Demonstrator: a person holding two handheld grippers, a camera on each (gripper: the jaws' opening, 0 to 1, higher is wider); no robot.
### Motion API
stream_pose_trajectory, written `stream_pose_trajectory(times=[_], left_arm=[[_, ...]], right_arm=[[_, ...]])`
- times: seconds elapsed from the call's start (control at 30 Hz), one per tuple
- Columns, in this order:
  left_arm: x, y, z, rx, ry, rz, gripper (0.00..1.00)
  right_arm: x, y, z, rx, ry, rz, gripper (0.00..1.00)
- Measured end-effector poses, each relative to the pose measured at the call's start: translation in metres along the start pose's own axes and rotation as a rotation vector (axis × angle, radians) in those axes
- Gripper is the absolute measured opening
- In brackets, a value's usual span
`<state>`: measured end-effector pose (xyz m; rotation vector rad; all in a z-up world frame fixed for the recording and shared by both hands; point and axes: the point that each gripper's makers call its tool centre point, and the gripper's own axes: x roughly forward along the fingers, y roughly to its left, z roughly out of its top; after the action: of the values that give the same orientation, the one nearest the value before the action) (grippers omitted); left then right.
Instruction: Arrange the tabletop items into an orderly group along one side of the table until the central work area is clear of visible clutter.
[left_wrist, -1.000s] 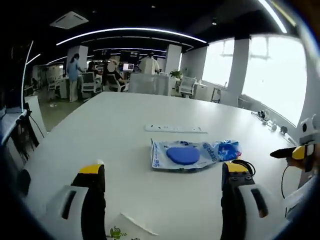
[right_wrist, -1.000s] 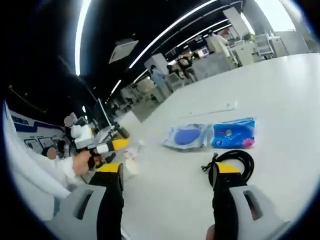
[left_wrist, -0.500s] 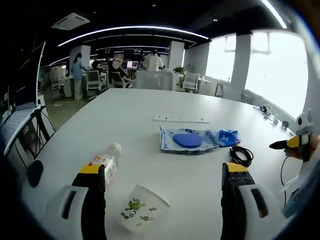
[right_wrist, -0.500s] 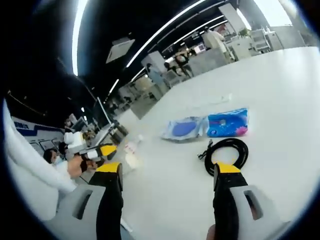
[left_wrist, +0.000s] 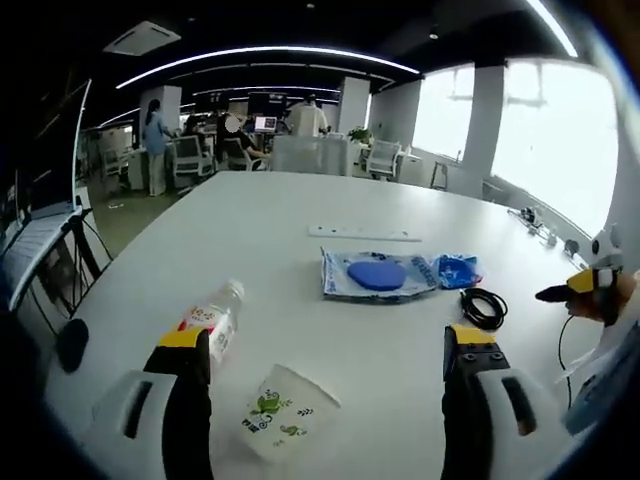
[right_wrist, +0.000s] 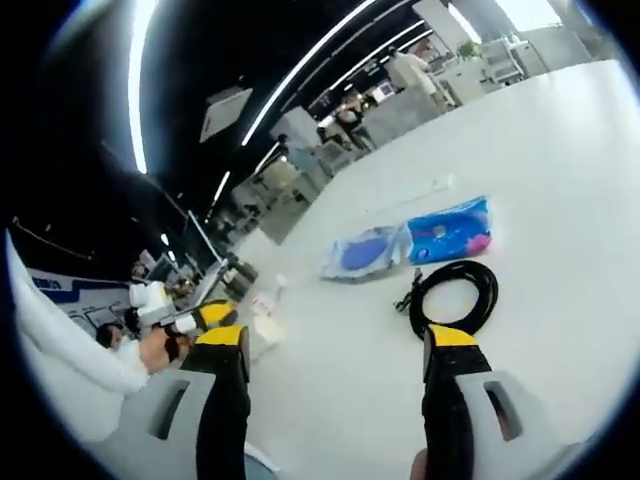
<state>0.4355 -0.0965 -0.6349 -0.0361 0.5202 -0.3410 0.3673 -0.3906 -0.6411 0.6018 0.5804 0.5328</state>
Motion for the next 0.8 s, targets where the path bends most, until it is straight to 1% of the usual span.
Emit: stream_pose_trajectory(times=[0.13, 0.23, 0.3, 0.37, 0.43, 0.47, 0.5, 0.53, 0.57, 0.63, 0.67, 0.7, 0.77, 0.8], left_arm=[[-0.002, 0.005, -0.006, 0.01, 0.027, 0.005, 1.0], [-0.004, 0.007, -0.007, 0.023, 0.038, 0.008, 1.0], [-0.005, 0.009, -0.01, 0.037, 0.06, 0.001, 1.0], [-0.006, 0.011, -0.018, 0.062, 0.111, -0.019, 0.99], [-0.007, 0.017, -0.031, 0.105, 0.193, -0.019, 0.93], [-0.007, 0.019, -0.035, 0.127, 0.213, -0.023, 0.91], [-0.008, 0.02, -0.041, 0.146, 0.252, -0.036, 0.88], [-0.008, 0.021, -0.044, 0.153, 0.269, -0.036, 0.87], [-0.007, 0.021, -0.046, 0.176, 0.276, -0.048, 0.87], [-0.009, 0.02, -0.052, 0.222, 0.319, -0.069, 0.86], [-0.009, 0.021, -0.053, 0.243, 0.33, -0.074, 0.84], [-0.009, 0.02, -0.056, 0.275, 0.352, -0.09, 0.81], [-0.008, 0.021, -0.063, 0.321, 0.397, -0.097, 0.77], [-0.008, 0.022, -0.064, 0.332, 0.405, -0.1, 0.75]], right_arm=[[-0.003, -0.004, 0.0, 0.048, -0.012, -0.005, 0.69], [-0.003, -0.004, 0.0, 0.049, -0.01, -0.01, 0.69], [-0.003, -0.005, -0.002, 0.047, -0.005, -0.013, 0.69], [-0.002, -0.006, -0.003, 0.051, -0.001, -0.013, 0.68], [-0.001, -0.005, -0.004, 0.053, 0.007, -0.012, 0.68], [-0.001, -0.005, -0.005, 0.052, 0.01, -0.011, 0.68], [-0.001, -0.004, -0.006, 0.053, 0.015, -0.01, 0.68], [-0.001, -0.004, -0.007, 0.055, 0.018, -0.01, 0.68], [-0.001, -0.005, -0.007, 0.056, 0.018, -0.011, 0.68], [-0.002, -0.006, -0.009, 0.062, 0.022, -0.014, 0.68], [-0.002, -0.007, -0.009, 0.066, 0.023, -0.017, 0.68], [-0.002, -0.008, -0.01, 0.071, 0.023, -0.021, 0.68], [-0.003, -0.011, -0.01, 0.083, 0.02, -0.026, 0.68], [-0.003, -0.011, -0.01, 0.086, 0.019, -0.027, 0.68]])
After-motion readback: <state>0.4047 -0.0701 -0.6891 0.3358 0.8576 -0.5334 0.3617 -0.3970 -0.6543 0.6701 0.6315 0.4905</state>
